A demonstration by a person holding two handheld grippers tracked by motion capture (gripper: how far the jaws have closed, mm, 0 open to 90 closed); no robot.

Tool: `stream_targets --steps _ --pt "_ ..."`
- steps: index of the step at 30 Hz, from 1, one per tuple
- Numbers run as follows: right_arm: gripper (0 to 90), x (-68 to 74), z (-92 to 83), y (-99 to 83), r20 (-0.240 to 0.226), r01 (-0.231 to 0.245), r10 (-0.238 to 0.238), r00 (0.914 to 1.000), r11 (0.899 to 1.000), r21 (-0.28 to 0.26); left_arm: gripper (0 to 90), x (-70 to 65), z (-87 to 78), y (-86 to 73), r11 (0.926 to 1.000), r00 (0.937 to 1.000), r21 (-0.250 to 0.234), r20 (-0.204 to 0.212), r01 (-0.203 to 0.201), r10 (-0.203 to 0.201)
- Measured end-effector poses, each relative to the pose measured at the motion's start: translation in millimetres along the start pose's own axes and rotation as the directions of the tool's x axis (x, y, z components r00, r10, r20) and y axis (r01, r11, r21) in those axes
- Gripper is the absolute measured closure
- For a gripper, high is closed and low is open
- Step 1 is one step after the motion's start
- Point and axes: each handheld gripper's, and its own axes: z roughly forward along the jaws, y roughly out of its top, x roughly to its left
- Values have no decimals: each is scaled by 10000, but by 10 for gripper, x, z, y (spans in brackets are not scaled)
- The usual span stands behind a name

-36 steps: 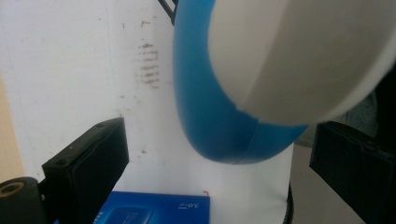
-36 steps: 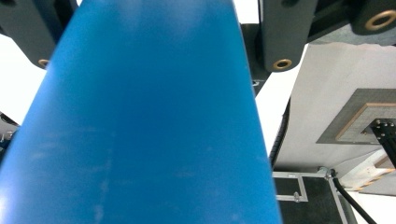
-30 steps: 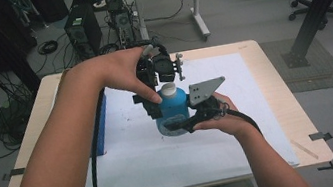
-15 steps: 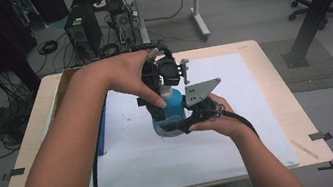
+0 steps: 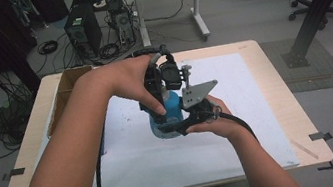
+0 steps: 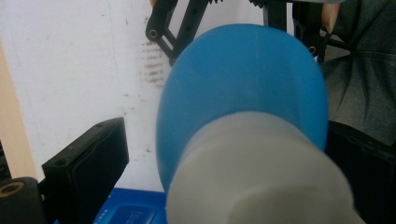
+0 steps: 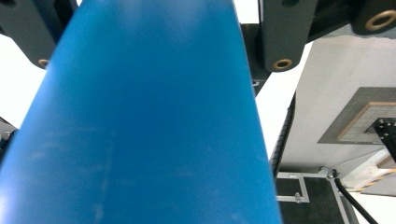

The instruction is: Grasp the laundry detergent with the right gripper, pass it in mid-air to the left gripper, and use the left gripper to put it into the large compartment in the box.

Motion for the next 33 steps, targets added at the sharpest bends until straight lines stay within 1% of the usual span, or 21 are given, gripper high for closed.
stream_targets --steps 3,4,6,8,13,15,16,24,27,28,33 --pt "443 -2 2 -2 -4 -14 14 10000 10000 -2 50 -7 -3 0 10000 10000 -4 -56 38 -38" --pt "443 -1 1 -1 6 -20 20 10000 10000 19 51 -8 -7 -1 9999 9999 55 -136 85 -84" --pt "443 -1 -1 0 20 -2 2 10000 10000 7 56 -3 0 -8 9999 9996 21 -251 141 -141" --pt "443 0 -4 3 38 -1 1 10000 10000 -13 62 4 2 -7 9998 9995 60 -268 183 -181" --pt "443 2 -6 8 22 8 -8 10000 10000 -11 78 -4 -4 8 9999 9997 -58 -228 122 -123" --pt "443 2 -6 9 25 2 -2 10000 10000 -23 82 -7 -7 15 9999 9996 -49 -230 131 -132" --pt "443 -1 -7 13 39 20 -20 10000 10000 -15 84 -10 -3 16 9997 9995 -124 -231 209 -212" --pt "443 2 -18 33 19 21 -21 10000 10000 -80 78 4 29 28 9996 9995 -34 -174 277 -278" --pt "443 0 -21 35 22 32 -31 10000 10000 -77 79 1 29 30 9997 9996 -74 -176 232 -234" --pt "443 -3 -20 34 18 51 -50 10000 9999 -106 82 3 25 33 9999 9997 -1 -185 140 -140" --pt "443 -7 -21 32 28 30 -30 10000 9999 -95 123 -5 25 39 10000 9997 4 -219 83 -83"
